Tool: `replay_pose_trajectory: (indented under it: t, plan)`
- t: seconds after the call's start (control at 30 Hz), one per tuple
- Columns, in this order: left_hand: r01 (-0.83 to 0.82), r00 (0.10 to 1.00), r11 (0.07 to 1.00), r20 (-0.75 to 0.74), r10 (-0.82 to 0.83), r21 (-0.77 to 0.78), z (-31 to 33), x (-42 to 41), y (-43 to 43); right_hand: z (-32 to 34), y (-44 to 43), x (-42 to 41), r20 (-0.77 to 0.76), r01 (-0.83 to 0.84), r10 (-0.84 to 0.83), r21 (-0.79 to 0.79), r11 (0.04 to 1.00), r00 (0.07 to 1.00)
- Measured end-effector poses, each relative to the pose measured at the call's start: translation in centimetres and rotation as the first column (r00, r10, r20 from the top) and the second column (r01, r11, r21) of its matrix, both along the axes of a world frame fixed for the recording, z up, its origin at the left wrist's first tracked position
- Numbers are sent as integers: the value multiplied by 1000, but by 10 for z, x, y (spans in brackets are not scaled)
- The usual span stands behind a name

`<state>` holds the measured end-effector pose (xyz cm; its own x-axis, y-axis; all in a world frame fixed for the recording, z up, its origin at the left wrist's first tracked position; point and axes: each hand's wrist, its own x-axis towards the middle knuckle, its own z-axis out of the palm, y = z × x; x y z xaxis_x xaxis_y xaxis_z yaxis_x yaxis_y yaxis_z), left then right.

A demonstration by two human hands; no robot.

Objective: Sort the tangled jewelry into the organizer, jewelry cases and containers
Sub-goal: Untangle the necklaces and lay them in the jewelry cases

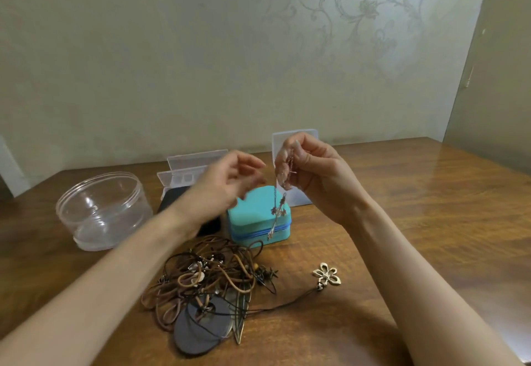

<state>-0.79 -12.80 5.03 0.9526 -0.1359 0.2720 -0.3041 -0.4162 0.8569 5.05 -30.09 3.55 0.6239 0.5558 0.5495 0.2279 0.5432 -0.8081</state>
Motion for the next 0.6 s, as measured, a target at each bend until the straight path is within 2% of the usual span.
replay_pose_trajectory:
  t: [0.07,0.13,0.2,0.3,0.37,0.43,0.6]
  plan:
    - [205,974,969,-124,-188,139,-14,5,-4,0,1,1,-24,-57,58,53,997,998]
    - [350,915,934,-243,-323,77,-22,5,-7,0,1,2,-54,-90,96,103,991,994]
    - [341,886,930,-283,-368,-140,-27,3,-8,1,1,2,-97,-96,110,142,985,989]
    - [244,898,905,-271,-346,-349,-33,4,-7,2,0,2,-166,-77,110,195,978,980]
    - [205,882,835,-273,-384,-510,-34,3,-5,2,-1,2,-191,-74,116,214,974,975]
    - [187,874,788,-266,-406,-587,-37,3,-1,2,0,3,-210,-67,111,205,976,971]
    - [207,832,723,-270,-484,-660,-37,1,-3,1,3,0,-237,-30,69,165,986,969]
